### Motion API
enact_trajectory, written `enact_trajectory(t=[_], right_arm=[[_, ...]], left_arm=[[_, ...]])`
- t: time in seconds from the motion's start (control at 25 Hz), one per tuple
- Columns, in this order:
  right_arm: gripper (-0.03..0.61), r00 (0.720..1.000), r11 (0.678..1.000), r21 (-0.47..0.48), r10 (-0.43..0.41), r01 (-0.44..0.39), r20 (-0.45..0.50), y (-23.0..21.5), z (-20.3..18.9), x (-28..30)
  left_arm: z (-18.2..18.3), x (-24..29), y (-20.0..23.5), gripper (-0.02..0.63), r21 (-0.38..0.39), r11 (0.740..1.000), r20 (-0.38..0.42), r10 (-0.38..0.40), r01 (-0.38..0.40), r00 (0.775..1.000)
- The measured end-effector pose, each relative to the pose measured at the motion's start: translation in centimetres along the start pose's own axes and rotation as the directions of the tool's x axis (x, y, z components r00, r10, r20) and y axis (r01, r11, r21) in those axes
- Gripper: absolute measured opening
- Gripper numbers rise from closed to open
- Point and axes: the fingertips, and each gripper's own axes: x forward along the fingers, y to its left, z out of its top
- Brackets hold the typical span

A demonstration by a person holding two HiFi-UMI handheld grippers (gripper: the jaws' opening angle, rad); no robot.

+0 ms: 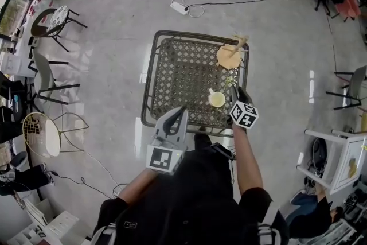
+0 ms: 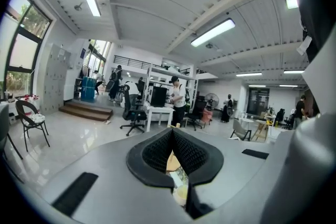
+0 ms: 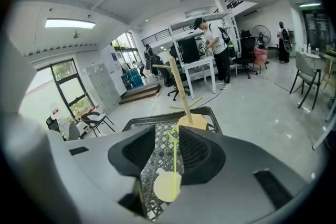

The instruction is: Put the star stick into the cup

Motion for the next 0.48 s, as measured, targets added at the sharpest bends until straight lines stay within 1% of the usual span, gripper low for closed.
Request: enact_trajectory(t=[0.2, 0.36, 0.48], right_arm=[[0.123, 0.998, 0.998, 0.053, -0.043, 0.041, 0.036, 2.6, -0.3, -5.8], [0.085, 0.995, 0.994, 0.081, -0.074, 0.069, 0.064, 5.3, -2.1, -10.8], [0.051, 0.990, 0.991, 0.095, -0.099, 0.090, 0.096, 7.4, -3.5, -14.4]], left_arm=[[0.2, -4.1, 1.0, 0.017, -0.012, 0.999, 0.016, -0.052, 0.052, 0.999], [0.4, -7.2, 1.0, 0.017, -0.010, 0.995, 0.034, -0.103, 0.103, 0.994], [0.5, -9.3, 0.7, 0.017, 0.005, 0.989, 0.051, -0.150, 0.150, 0.987]])
